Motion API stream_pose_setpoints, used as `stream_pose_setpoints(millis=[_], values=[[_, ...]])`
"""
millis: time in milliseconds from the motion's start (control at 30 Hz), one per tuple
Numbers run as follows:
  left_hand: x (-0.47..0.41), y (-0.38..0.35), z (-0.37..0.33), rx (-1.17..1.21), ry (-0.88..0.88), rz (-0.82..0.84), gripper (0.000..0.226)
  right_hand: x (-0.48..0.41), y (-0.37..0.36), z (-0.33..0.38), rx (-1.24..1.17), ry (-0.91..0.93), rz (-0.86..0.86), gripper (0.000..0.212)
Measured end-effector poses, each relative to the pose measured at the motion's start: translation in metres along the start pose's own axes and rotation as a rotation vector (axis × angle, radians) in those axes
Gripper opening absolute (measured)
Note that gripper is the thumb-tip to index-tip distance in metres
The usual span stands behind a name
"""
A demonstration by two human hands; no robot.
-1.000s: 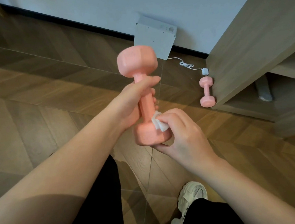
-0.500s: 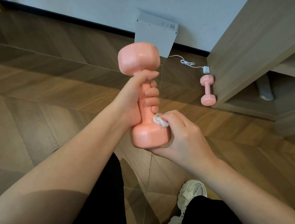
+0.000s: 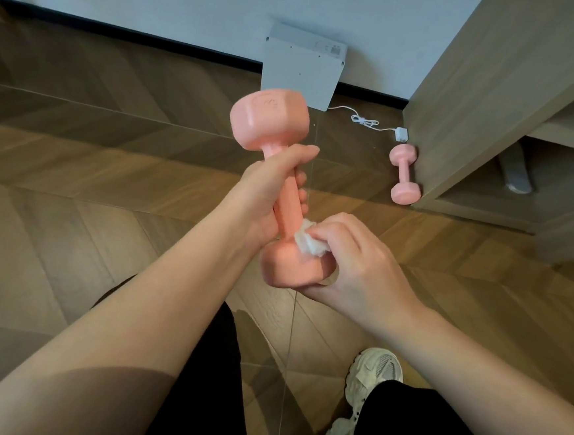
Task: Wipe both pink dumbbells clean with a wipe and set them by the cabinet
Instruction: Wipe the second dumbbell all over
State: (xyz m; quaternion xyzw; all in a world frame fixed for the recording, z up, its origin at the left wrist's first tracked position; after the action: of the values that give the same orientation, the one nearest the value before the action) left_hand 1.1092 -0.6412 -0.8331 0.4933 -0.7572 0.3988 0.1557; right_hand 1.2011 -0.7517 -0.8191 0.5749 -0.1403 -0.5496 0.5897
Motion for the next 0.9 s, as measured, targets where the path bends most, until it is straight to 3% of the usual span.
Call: stream_pose_setpoints(millis=[167, 500, 667, 900], values=[[0.001, -0.004, -0.005, 0.096, 0.051, 0.178, 0.028, 0.000, 0.003, -0.001, -0.093, -0.062, 0.010, 0.048], [-0.003, 0.009, 0.001, 0.079, 0.073, -0.047, 0.021, -0.001, 0.004, 0.002, 0.033, 0.023, 0.021, 0.045], [0.000, 0.003, -0.005, 0.084, 0.059, 0.125, 0.026, -0.001, 0.005, -0.002, -0.069, -0.089, 0.031, 0.048], [-0.001, 0.006, 0.000, -0.058, 0.045, -0.032, 0.019, -0.001, 0.003, 0.005, 0.010, 0.029, 0.013, 0.048]])
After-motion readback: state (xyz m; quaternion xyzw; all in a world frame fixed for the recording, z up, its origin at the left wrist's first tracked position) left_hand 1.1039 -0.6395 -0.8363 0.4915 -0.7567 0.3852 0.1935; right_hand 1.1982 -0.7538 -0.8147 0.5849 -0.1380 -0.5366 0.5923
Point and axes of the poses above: each hand's wrist, its own x-axis away from the middle knuckle, its own y-axis out of the back of the hand, z = x × y, the point moved 4 cm from there along -x, towards the middle knuckle, and after that the axes turned 10 degrees about y, right-handed, at the moved point
